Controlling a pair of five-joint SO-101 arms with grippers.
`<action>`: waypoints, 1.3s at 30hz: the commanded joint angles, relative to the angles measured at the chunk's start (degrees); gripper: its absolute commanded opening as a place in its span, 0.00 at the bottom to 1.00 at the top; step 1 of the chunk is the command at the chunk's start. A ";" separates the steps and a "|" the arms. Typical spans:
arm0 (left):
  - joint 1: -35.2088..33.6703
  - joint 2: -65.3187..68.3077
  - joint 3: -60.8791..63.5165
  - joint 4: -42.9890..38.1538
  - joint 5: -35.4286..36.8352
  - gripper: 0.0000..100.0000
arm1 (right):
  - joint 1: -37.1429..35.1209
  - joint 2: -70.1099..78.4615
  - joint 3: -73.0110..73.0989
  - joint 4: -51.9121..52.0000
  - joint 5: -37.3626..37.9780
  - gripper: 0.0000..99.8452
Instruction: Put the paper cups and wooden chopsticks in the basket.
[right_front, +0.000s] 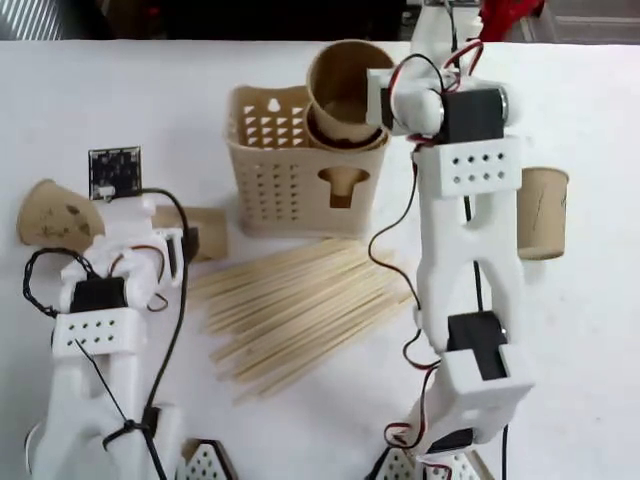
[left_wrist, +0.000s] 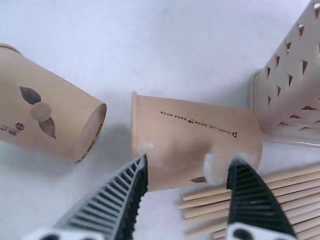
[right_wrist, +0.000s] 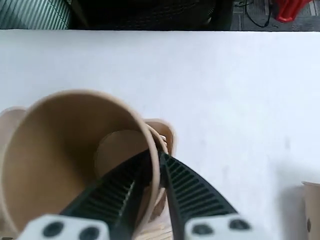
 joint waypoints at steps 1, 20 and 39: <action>0.57 0.13 -0.18 -1.14 0.79 0.26 | 1.19 -0.75 -1.67 0.40 0.18 0.09; 0.75 0.31 -0.09 -1.14 0.79 0.26 | 28.88 -4.35 -1.14 3.74 15.38 0.13; 0.66 0.31 -0.09 -1.14 0.79 0.26 | 31.16 17.10 -1.58 -12.09 14.77 0.27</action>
